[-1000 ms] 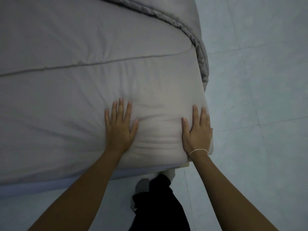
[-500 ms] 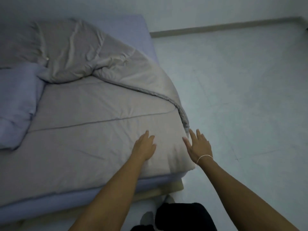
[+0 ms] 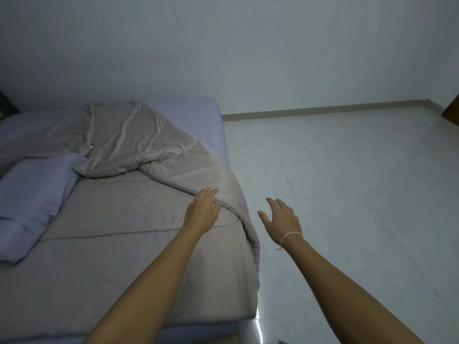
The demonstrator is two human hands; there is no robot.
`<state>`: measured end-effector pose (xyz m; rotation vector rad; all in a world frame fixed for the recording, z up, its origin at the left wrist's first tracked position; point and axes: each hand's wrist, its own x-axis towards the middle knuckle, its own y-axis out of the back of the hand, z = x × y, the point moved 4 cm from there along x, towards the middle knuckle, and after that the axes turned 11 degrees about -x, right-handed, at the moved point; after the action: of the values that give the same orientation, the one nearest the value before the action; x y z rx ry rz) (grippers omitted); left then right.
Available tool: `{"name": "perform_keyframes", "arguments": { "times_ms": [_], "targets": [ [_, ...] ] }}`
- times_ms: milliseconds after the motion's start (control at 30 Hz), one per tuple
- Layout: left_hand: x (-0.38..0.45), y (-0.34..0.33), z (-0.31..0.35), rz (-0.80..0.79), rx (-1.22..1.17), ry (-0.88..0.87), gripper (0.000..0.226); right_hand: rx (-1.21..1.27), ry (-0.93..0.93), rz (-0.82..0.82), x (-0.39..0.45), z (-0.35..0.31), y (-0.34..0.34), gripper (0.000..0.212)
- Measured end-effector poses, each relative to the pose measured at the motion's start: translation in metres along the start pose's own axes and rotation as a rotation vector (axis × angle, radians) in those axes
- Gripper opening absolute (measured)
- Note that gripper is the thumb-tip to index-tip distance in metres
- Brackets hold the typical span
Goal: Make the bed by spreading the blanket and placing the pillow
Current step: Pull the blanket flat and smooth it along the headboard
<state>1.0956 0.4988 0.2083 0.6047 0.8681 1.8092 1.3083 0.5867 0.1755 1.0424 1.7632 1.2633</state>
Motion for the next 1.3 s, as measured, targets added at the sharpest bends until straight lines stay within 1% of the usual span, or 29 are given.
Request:
{"name": "perform_keyframes", "arguments": {
  "times_ms": [133, 267, 433, 567, 700, 867, 967, 1067, 1200, 1300],
  "targets": [
    [0.023, -0.02, 0.036, 0.063, -0.024, 0.063, 0.044, -0.024, 0.077, -0.022, 0.037, 0.04, 0.028, 0.06],
    [0.038, -0.047, 0.066, 0.131, -0.062, 0.139, 0.044, -0.053, 0.116, -0.048, 0.069, 0.076, 0.041, 0.06],
    [0.067, -0.073, 0.082, 0.155, -0.056, 0.214, 0.045, -0.032, 0.164, -0.084, 0.113, 0.084, 0.036, 0.06],
    [0.109, -0.074, 0.067, 0.219, -0.039, 0.266, 0.046, -0.023, 0.242, -0.119, 0.165, 0.069, 0.03, 0.059],
    [0.168, -0.066, 0.038, 0.331, -0.061, 0.321, 0.047, -0.014, 0.348, -0.11, 0.244, 0.044, 0.033, 0.06],
    [0.26, -0.053, 0.008, 0.396, -0.113, 0.384, 0.048, 0.01, 0.453, -0.096, 0.356, 0.002, 0.049, 0.059],
    [0.322, -0.033, -0.009, 0.462, -0.118, 0.416, 0.047, 0.009, 0.531, -0.09, 0.426, -0.029, 0.057, 0.054],
    [0.38, -0.012, -0.024, 0.478, -0.087, 0.443, 0.048, 0.038, 0.557, -0.079, 0.491, -0.055, 0.064, 0.047],
    [0.446, 0.006, -0.045, 0.522, -0.074, 0.47, 0.047, 0.046, 0.652, -0.123, 0.566, -0.084, 0.055, 0.043],
    [0.502, 0.021, -0.075, 0.562, -0.048, 0.523, 0.047, 0.02, 0.705, -0.189, 0.639, -0.112, 0.043, 0.046]
  ]
}}
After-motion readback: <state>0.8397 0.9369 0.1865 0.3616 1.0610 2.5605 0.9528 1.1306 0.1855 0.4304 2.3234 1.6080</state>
